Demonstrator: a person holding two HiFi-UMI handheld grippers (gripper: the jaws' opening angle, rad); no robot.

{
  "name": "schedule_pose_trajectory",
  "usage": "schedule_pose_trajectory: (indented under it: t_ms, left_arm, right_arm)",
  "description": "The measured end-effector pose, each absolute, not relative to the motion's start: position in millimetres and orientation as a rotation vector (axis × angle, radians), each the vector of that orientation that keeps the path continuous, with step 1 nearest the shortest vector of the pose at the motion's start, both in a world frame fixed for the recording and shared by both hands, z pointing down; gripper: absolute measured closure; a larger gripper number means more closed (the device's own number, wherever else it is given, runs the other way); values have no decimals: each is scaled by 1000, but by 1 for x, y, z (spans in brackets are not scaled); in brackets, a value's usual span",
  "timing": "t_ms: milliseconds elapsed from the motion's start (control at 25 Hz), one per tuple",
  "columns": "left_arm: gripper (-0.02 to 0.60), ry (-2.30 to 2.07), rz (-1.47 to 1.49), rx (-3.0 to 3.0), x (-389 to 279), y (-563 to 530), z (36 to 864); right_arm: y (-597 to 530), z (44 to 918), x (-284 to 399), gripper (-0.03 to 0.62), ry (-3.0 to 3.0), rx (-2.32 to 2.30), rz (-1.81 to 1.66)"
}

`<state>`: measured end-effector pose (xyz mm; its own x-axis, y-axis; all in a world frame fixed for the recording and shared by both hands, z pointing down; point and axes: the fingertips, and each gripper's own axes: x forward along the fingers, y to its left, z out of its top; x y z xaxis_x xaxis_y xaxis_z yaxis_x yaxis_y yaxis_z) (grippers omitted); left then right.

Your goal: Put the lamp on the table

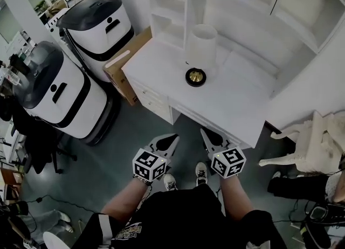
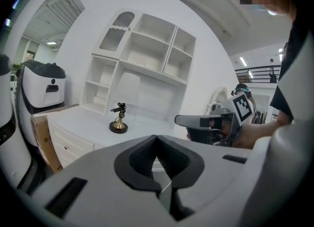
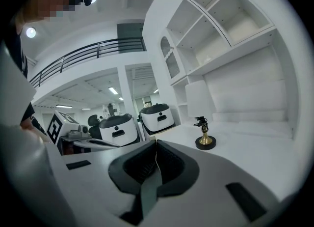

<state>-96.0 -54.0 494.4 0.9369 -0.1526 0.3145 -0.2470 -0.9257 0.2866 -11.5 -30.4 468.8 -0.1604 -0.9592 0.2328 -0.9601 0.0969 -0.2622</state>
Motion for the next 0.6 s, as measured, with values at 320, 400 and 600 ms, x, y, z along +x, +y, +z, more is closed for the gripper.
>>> schedule_pose_trajectory:
  t_ms: [320, 400, 600]
  left_arm:
    - [575, -225, 407, 2768, -113, -51, 497]
    - [575, -207, 409, 2769, -116, -50, 499]
    - [575, -185, 409, 2769, -122, -48, 503]
  right_arm:
    - [-19, 469, -39, 568, -2270, 2084, 547]
    - [-16, 471, -43, 568, -2259, 2095, 549]
    - [-11, 476, -50, 568, -2239, 2114, 555]
